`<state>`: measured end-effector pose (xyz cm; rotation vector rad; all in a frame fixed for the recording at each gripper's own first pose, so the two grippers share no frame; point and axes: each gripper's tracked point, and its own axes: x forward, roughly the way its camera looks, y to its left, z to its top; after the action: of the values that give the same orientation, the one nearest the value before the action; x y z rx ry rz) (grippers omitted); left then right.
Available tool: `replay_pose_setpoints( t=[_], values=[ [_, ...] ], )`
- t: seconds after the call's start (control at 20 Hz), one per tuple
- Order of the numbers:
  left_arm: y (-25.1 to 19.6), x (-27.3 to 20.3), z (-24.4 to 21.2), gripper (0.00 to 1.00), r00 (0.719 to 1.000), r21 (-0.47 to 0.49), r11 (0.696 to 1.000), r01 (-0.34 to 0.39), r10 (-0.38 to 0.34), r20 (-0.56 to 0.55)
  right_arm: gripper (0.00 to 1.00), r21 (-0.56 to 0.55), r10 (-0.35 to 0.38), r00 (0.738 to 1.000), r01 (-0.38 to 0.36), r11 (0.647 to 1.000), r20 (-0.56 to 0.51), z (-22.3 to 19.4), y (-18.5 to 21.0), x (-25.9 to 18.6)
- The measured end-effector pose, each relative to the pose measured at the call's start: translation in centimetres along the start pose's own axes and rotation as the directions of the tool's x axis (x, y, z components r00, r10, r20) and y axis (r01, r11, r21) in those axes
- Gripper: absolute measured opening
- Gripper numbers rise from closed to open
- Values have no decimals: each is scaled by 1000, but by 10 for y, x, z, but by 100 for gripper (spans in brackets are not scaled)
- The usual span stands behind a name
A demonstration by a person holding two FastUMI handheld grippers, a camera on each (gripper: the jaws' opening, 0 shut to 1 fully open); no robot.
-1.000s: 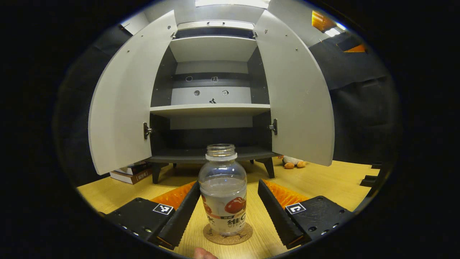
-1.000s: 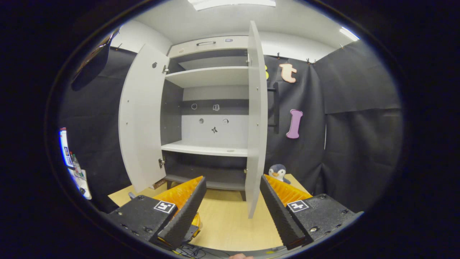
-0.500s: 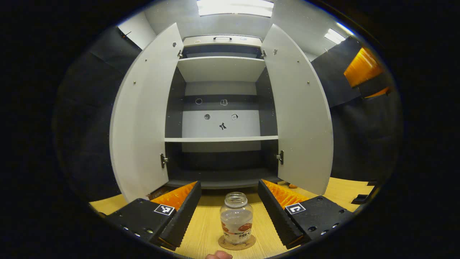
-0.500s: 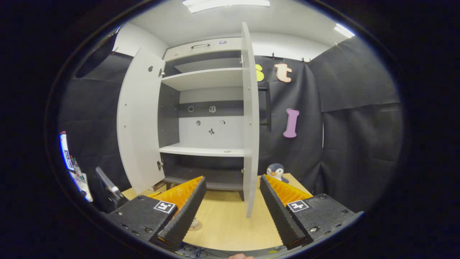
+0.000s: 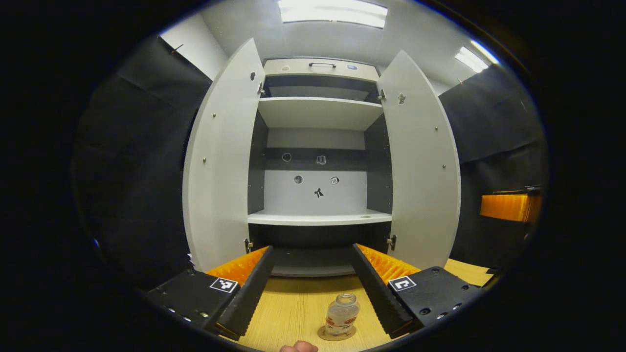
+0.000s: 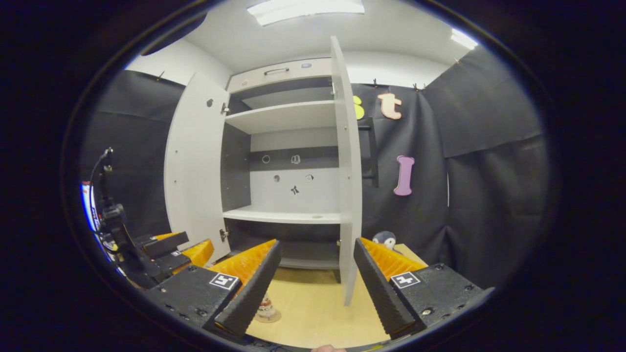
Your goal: Grasp the bottle in the cabinet with the left hand and place it on the coaster, then close the right door with the right hand and the left door with the left hand.
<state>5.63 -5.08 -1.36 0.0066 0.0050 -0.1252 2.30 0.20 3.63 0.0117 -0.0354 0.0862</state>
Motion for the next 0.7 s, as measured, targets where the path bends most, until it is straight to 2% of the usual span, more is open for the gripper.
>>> replay_pose_setpoints(
  t=[0.15, 0.3, 0.45, 0.55, 0.7],
  values=[
    [14, -8, 12, 96, 999, 9, 999, -47, 47, 9, 98, 5, 0, 999, 0, 1000, 35, 15, -4, 1],
    [17, -14, 13, 96, 998, 4, 998, -62, 62, 9, 98, 9, -16, 998, 15, 1000, 56, 18, -10, 1],
    [16, -23, 8, 96, 999, -12, 999, -45, 45, -18, 98, 33, -32, 997, 30, 999, 63, 21, -18, 2],
    [19, -30, 8, 96, 999, -20, 999, -49, 49, -15, 98, 38, -55, 995, 53, 998, 77, 37, -36, 8],
    [22, -32, 8, 96, 999, -16, 999, -47, 47, -12, 98, 7, -138, 984, 138, 990, 110, 76, -87, 26]
  ],
)
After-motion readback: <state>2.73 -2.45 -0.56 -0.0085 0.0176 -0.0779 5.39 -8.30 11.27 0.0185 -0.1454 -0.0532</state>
